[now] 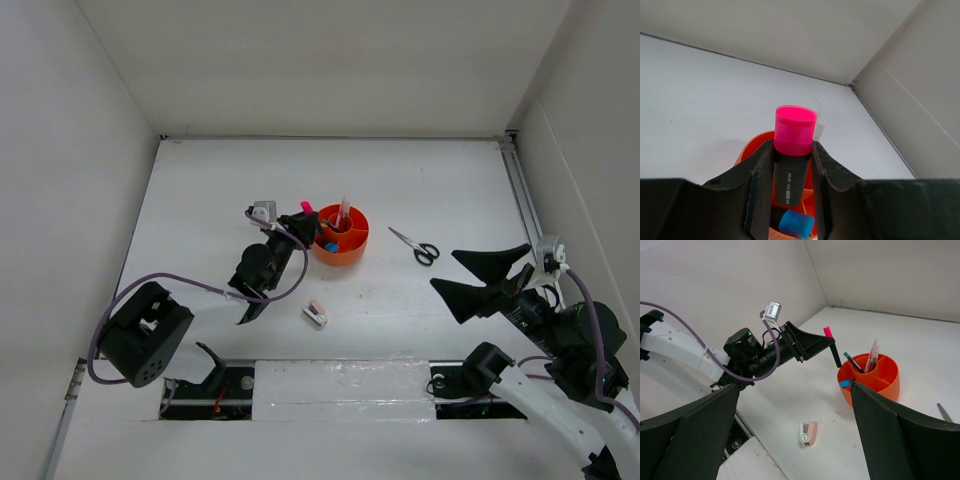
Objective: Sort the stationery into containers
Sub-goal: Place the pen in the storage box.
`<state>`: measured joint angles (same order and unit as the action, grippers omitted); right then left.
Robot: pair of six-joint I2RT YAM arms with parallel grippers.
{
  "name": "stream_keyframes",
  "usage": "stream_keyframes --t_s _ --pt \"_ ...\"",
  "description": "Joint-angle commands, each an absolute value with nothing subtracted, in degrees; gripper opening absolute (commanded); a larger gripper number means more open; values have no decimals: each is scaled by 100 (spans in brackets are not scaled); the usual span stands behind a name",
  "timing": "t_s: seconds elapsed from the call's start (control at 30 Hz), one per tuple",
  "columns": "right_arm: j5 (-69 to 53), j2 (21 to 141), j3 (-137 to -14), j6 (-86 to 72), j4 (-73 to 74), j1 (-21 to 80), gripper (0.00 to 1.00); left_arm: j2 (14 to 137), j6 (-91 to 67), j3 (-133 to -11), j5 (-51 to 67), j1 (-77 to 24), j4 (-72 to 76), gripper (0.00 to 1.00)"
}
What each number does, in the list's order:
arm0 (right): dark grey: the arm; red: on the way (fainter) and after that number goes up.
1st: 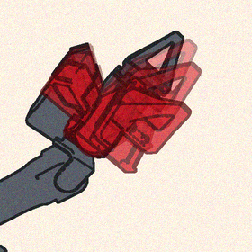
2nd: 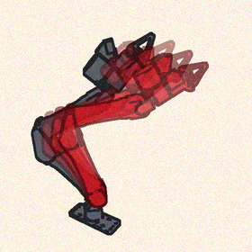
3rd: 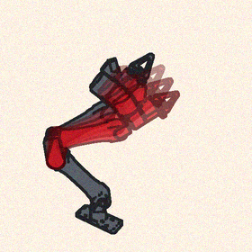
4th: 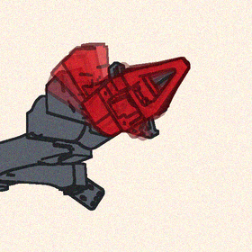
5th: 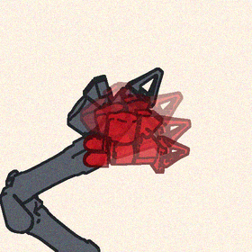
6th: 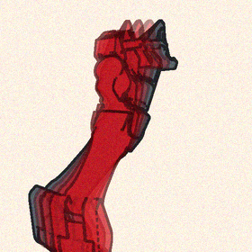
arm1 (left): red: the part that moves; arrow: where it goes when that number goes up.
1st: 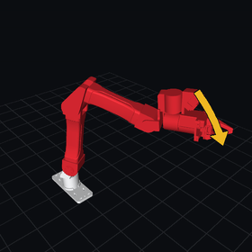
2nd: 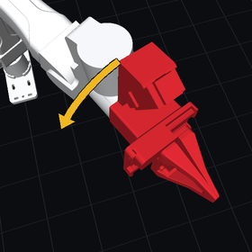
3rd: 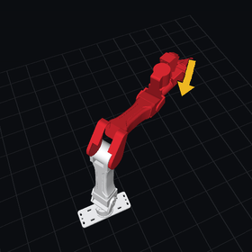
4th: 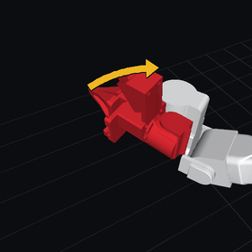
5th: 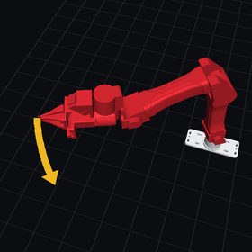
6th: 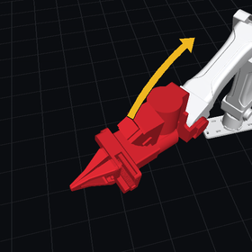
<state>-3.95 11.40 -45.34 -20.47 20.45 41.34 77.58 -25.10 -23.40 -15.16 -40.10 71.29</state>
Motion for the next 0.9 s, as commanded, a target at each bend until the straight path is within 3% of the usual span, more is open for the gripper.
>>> stream_keyframes --t_s 0.0,0.87 --pt "-334 1213 -4693 -1978 1907 4184 99 7874 -2637 -2180 -1354 -4034 8040 0" --pt "-387 1266 -4693 -1978 1907 4184 99 8648 -2804 -2241 -1240 -4034 8561 0"
